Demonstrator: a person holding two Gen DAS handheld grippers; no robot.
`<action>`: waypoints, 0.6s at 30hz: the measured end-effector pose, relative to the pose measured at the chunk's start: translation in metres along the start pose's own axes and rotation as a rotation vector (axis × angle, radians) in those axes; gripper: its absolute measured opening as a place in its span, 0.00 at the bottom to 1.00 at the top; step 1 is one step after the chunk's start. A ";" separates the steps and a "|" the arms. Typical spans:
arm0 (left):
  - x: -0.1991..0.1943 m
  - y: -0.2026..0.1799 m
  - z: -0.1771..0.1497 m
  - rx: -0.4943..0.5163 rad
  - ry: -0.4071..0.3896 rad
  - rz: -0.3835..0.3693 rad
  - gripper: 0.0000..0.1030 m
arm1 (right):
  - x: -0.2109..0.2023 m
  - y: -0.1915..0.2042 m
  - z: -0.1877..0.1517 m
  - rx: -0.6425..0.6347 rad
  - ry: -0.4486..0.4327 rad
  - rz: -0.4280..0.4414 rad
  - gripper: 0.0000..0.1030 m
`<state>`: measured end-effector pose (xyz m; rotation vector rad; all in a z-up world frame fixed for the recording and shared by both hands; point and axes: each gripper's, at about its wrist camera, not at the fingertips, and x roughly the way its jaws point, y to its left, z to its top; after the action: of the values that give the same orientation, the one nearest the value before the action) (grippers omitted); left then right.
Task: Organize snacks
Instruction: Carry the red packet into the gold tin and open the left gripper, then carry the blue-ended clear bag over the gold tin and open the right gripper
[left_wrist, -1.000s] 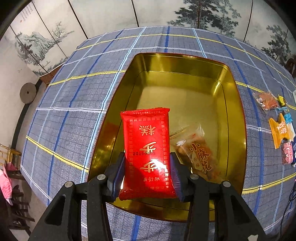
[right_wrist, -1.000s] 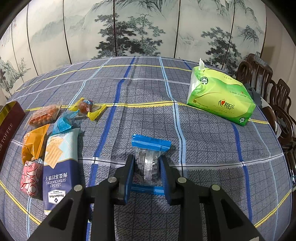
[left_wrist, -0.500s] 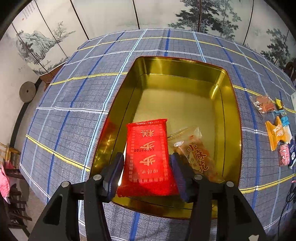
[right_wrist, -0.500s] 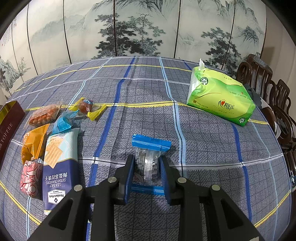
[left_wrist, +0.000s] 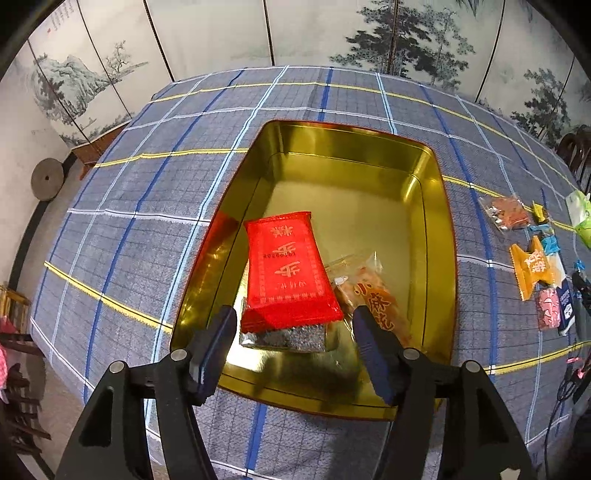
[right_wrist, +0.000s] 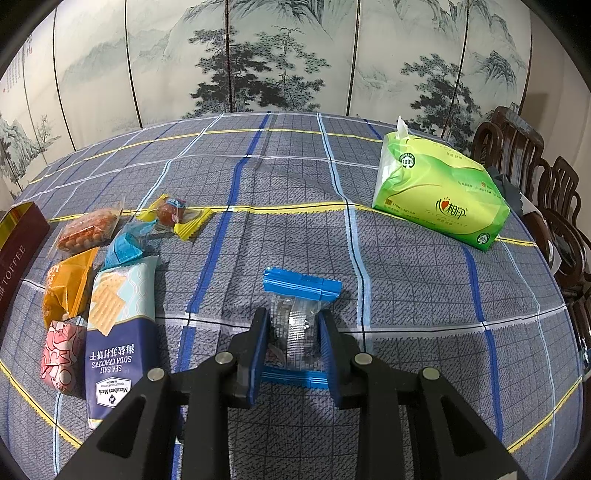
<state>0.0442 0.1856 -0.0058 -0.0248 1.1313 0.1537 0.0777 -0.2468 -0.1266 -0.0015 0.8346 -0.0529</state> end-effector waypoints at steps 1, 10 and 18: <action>-0.001 0.000 -0.001 -0.001 -0.001 -0.002 0.61 | 0.000 0.000 0.000 0.001 0.000 -0.001 0.26; -0.008 -0.001 -0.006 -0.017 -0.032 0.006 0.73 | 0.001 -0.003 0.001 0.031 0.010 -0.016 0.25; -0.012 -0.002 -0.008 -0.036 -0.057 -0.019 0.80 | -0.013 0.002 0.015 0.051 -0.021 -0.017 0.24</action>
<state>0.0321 0.1816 0.0013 -0.0626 1.0714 0.1573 0.0796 -0.2449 -0.1070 0.0389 0.8119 -0.0901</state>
